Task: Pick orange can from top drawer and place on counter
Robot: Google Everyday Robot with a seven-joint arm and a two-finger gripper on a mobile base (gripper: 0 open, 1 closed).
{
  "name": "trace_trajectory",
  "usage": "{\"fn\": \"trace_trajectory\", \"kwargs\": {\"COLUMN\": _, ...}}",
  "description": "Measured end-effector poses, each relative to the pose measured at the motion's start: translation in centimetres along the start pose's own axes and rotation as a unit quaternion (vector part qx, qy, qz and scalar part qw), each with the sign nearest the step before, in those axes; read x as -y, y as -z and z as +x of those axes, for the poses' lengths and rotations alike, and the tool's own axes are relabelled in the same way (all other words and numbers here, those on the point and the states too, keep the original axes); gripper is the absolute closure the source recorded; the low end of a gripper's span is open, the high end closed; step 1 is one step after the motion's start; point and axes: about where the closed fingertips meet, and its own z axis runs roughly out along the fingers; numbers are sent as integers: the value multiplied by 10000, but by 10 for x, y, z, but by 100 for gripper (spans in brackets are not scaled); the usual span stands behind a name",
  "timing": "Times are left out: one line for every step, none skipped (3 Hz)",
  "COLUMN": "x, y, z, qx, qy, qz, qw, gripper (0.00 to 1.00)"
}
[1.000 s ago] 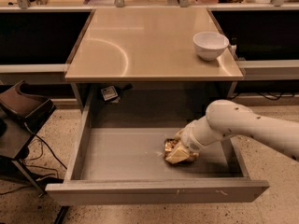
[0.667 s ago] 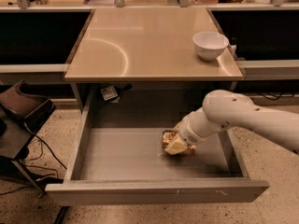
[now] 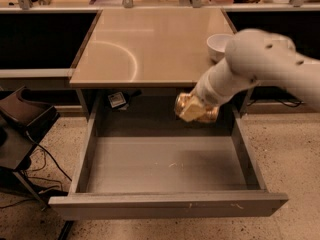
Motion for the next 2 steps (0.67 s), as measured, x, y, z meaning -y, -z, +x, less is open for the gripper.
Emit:
{"fn": "trace_trajectory", "kwargs": {"x": 46, "y": 59, "z": -41, "qx": 152, "qy": 2, "qz": 402, "qw": 9991, "gripper": 100}}
{"fn": "trace_trajectory", "kwargs": {"x": 58, "y": 76, "z": -55, "qx": 304, "qy": 33, "qz": 566, "qw": 9979, "gripper": 100}}
